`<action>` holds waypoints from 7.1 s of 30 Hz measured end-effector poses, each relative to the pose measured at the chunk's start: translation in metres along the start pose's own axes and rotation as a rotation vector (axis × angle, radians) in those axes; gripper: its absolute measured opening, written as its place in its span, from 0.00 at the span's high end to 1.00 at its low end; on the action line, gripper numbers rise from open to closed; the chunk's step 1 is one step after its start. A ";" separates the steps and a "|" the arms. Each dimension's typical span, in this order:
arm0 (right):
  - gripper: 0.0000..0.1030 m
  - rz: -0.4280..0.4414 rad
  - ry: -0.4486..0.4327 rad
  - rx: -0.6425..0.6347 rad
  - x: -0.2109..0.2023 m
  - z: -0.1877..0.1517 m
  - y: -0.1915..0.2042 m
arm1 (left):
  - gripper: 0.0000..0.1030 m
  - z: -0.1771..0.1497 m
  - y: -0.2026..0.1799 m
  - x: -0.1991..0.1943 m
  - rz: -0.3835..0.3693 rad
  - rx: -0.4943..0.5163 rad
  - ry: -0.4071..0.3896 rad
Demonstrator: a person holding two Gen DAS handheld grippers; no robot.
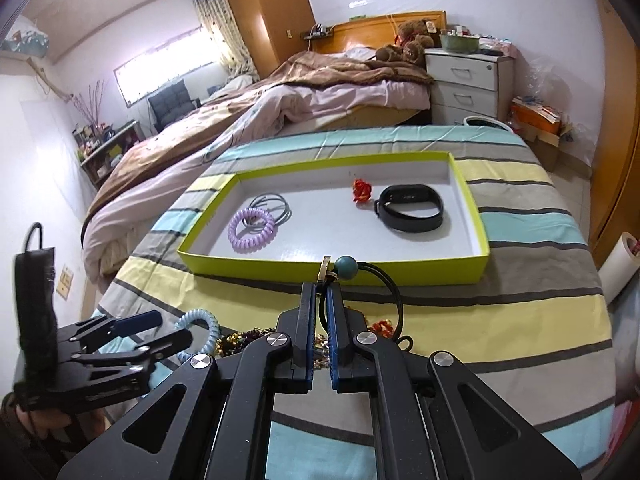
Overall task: Organize jewelry
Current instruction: 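Close the left tool on the pale-blue coil hair tie while the right tool holds the necklace, then carry both items into the tray and open the right tool to drop the necklace while left holds hair tie, then open the left tool to drop the pale-blue hair tie into the tray, then move the right tool to the red knot ornament and close on it, then close the left tool on the dark red beaded bracelet while the right tool holds the knot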
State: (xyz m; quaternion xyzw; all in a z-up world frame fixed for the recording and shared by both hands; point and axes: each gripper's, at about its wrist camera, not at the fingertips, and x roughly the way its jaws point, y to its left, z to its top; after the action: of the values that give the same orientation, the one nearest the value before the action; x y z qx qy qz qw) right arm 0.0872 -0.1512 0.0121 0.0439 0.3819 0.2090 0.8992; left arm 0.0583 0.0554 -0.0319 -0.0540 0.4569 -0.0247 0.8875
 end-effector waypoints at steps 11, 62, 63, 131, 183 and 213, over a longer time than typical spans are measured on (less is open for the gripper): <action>0.95 0.000 -0.036 0.004 -0.016 -0.004 -0.009 | 0.49 0.010 -0.013 0.013 0.060 0.110 0.005; 0.95 -0.016 -0.052 -0.012 -0.021 0.021 -0.021 | 0.91 0.078 -0.029 -0.018 -0.125 0.055 -0.104; 0.95 -0.019 -0.045 -0.020 -0.017 0.023 -0.021 | 0.91 0.081 -0.030 -0.016 -0.128 0.059 -0.102; 0.68 0.006 0.191 -0.055 0.089 0.053 -0.035 | 0.90 0.153 -0.040 0.103 -0.175 0.023 0.057; 0.51 -0.093 0.169 -0.080 0.046 -0.012 -0.014 | 0.57 0.007 0.014 -0.026 -0.177 -0.083 -0.059; 0.84 -0.129 0.082 0.052 0.003 -0.024 -0.033 | 0.57 0.001 -0.012 -0.020 -0.225 -0.006 -0.033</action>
State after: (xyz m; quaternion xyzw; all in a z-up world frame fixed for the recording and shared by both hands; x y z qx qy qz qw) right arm 0.0838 -0.1817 -0.0146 0.0340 0.4257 0.1420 0.8930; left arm 0.0472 0.0457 -0.0141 -0.1080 0.4332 -0.1218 0.8865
